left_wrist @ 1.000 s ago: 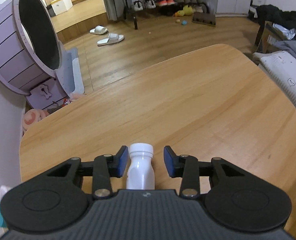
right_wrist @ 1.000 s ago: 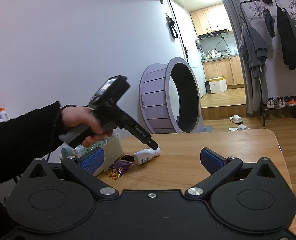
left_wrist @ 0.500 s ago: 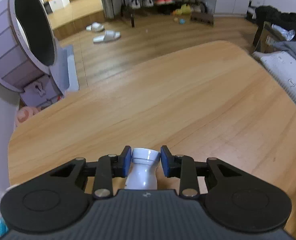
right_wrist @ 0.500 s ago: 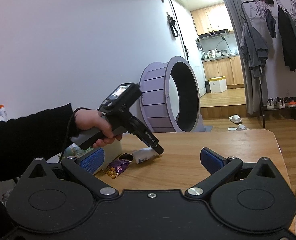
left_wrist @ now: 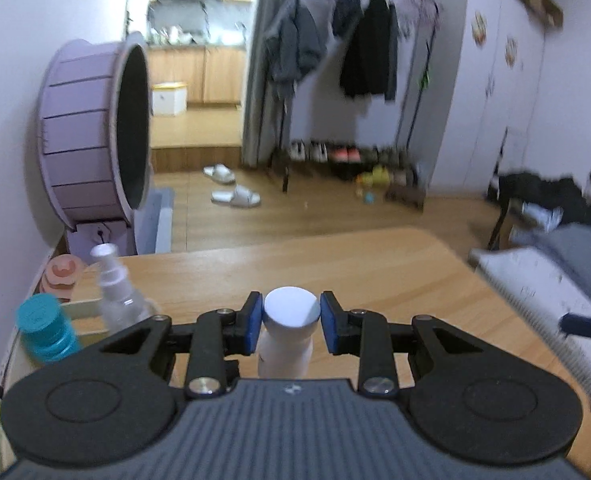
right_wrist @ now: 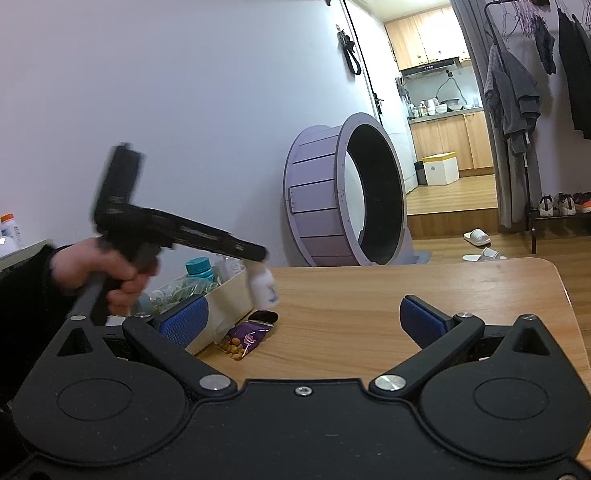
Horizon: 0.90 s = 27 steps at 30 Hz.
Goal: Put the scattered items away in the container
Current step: 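Carry the white pill bottle with the left tool into the basket and open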
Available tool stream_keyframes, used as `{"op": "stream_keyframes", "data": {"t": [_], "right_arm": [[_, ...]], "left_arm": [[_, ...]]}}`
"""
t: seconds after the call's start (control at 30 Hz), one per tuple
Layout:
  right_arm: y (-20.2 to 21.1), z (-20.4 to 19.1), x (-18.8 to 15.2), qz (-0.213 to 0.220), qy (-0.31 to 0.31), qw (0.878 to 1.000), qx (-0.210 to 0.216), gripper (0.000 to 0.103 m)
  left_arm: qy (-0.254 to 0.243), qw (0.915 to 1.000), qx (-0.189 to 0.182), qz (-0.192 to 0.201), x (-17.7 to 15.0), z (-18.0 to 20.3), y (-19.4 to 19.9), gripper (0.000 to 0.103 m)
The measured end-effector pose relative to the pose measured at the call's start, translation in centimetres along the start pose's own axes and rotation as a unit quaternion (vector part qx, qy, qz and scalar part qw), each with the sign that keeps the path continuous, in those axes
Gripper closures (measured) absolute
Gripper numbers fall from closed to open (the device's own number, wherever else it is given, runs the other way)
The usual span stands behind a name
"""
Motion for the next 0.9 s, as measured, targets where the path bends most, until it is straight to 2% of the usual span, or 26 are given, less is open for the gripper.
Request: {"op": "stream_keyframes", "data": {"t": [0.17, 0.33, 0.4, 0.53, 0.67, 0.83, 0.9], "right_arm": [[-0.3, -0.6, -0.1, -0.004, 0.002, 1.0, 0.007, 0.0], [-0.6, -1.6, -0.7, -0.009, 0.003, 1.0, 0.021, 0.0], [-0.6, -2.1, -1.0, -0.011, 0.009, 1.0, 0.028, 0.0], [-0.9, -3.2, -1.6, -0.018, 0.019, 0.999, 0.036, 0.0], [-1.0, -4.1, -2.2, -0.027, 0.029, 0.998, 0.039, 0.0], [-1.4, -4.2, -3.0, -0.043, 0.036, 0.998, 0.034, 0.0], [-1.4, -4.2, -3.4, -0.05, 0.038, 0.998, 0.031, 0.0]], "left_arm": [[0.023, 0.9973, 0.031, 0.062, 0.3, -1.2, 5.4, 0.073], [0.031, 0.9921, 0.082, 0.089, 0.2, -2.8, 8.7, 0.073], [0.046, 0.9909, 0.086, 0.092, -0.1, -3.7, 9.2, 0.073], [0.045, 0.9935, 0.08, 0.067, -1.5, -3.9, 8.5, 0.073], [0.024, 0.994, 0.099, 0.041, -2.6, -4.1, 7.7, 0.073], [0.009, 0.9957, 0.092, 0.009, -4.4, -4.7, 7.4, 0.073], [0.003, 0.9957, 0.092, 0.008, -4.6, -4.5, 7.3, 0.073]]}}
Point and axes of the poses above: each gripper's, at about its wrist camera, not at the fingertips, and y roughly against the way its jaws point, z to its right, x to its top, the point moved 5 cm from there along -y, roughly the way its jaws point, and after that the axes turned 10 degrees about -x, right-handed, at the moved point
